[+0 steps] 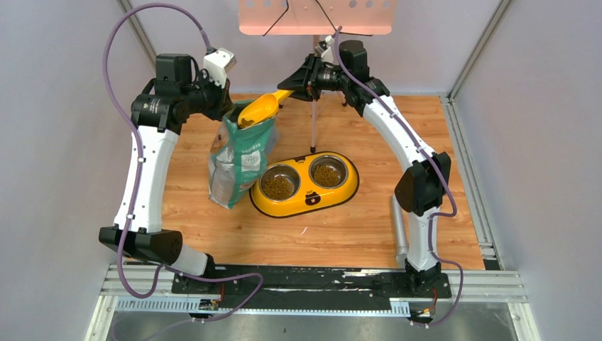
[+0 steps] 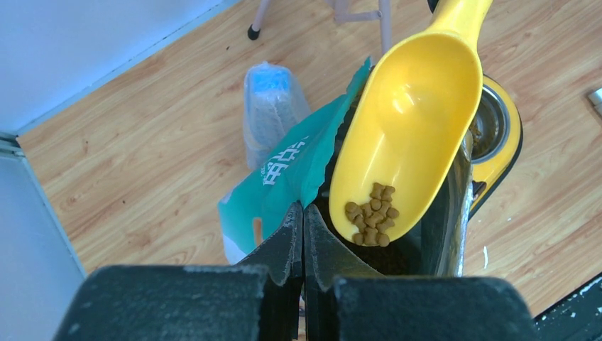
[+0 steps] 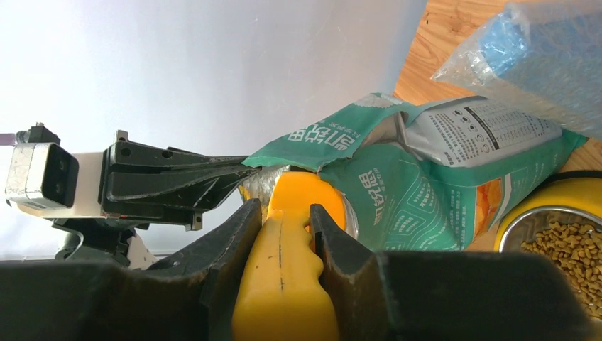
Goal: Serve the pet food
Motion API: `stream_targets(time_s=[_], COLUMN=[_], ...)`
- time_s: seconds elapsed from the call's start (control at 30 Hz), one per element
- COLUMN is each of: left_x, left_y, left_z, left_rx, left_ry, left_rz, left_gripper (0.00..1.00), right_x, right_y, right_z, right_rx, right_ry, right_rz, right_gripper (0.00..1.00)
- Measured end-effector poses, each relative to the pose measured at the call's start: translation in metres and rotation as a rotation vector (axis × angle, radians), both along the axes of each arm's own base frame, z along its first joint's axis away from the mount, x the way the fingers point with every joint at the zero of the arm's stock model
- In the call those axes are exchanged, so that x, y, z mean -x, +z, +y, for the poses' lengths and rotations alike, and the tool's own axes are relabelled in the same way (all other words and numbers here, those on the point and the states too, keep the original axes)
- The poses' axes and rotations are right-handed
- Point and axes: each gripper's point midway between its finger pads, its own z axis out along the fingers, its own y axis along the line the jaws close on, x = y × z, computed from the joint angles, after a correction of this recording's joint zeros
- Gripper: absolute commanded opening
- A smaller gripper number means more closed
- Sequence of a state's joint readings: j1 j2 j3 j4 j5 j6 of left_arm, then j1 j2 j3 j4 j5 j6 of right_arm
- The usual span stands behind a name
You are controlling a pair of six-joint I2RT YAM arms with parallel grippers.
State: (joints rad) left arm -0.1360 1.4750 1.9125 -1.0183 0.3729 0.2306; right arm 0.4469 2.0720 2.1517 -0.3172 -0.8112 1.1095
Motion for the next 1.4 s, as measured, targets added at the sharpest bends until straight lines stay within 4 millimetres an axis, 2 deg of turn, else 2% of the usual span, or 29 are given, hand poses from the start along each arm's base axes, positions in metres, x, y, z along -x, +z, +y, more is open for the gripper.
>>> stream_targets(time_s=[0.27,0.6,0.9,1.07,1.2,1.4], left_x=[0.000,0.001,0.001,0.000,-0.001,-0.002], left_y=[0.000,0.000,0.001,0.001,0.001,0.001], left_z=[0.000,0.002,0.005,0.008,0.009,0.010], left_rx=[-0.002,-0.016,-0.036,-0.059,-0.063,-0.066], left_ry=[-0.003,-0.005,-0.001,0.004,0.007,0.012], left_rz=[0.001,-0.004,-0.006,-0.007,-0.007,-0.010], left_gripper=[0.00,0.00,0.00,0.00,0.00,0.00], right_x=[-0.004,-0.018,-0.021,-0.025,-0.023,-0.009], right_y=[0.002,0.009,0.013,0.017,0.021,0.025], right_z=[-0.005,-0.025,-0.030,-0.039,-0.045,-0.049], right_rx=[-0.013,-0.031,-0.049,-0.062,-0.071,-0.074], right_ry=[-0.013,-0.065,-0.072,-0.077,-0.079,-0.069], right_rz=[0.029,0.056,0.068,0.072,0.077,0.100], right_gripper=[0.00,0.00,0.00,0.00,0.00,0.00])
